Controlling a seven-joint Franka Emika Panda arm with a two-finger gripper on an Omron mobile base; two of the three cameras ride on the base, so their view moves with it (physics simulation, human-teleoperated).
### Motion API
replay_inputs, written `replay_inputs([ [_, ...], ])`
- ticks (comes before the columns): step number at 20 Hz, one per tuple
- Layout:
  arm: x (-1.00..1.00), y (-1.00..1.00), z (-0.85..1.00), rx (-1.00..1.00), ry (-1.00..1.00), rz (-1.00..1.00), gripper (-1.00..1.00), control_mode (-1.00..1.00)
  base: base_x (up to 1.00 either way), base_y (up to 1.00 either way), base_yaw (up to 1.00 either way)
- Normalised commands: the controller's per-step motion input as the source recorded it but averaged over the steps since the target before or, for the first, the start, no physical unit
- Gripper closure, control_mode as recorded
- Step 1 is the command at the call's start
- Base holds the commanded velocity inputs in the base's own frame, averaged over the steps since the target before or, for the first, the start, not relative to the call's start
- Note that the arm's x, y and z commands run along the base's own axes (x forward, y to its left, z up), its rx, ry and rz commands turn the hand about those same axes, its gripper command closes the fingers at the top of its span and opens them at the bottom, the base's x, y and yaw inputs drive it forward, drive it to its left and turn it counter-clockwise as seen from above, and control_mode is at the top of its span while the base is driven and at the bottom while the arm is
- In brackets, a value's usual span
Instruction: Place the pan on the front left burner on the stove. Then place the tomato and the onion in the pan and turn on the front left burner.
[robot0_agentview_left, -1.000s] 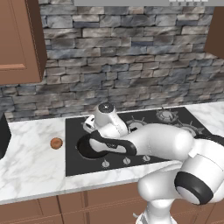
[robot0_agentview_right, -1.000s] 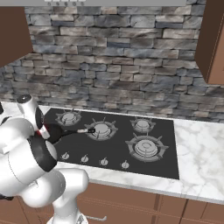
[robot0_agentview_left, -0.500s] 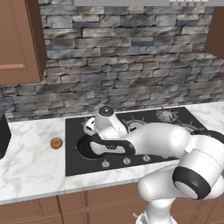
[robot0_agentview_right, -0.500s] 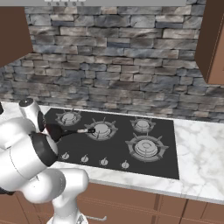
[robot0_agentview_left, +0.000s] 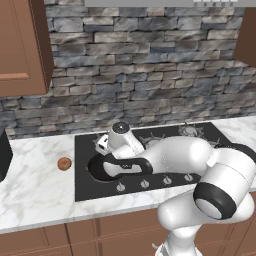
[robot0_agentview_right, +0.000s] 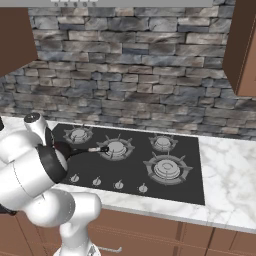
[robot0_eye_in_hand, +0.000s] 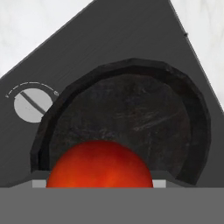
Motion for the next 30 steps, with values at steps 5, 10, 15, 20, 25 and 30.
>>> replay_inputs([
  [5,0.04,0.06,-0.03,-0.03,0.00,0.00,1.00,-1.00,0.00,0.00,0.00],
  [10,0.04,0.04,-0.04,-0.03,0.00,0.00,1.00,-1.00,0.00,0.00,0.00],
  [15,0.03,0.00,-0.07,-0.01,0.00,0.00,1.00,-1.00,0.00,0.00,0.00],
  [20,0.01,0.00,-0.07,-0.02,0.00,0.00,1.00,-1.00,0.00,0.00,0.00],
  [25,0.00,0.00,-0.04,-0.02,0.00,0.00,1.00,-1.00,0.00,0.00,0.00],
  [30,0.00,0.00,0.00,-0.02,0.00,0.00,1.00,-1.00,0.00,0.00,0.00],
])
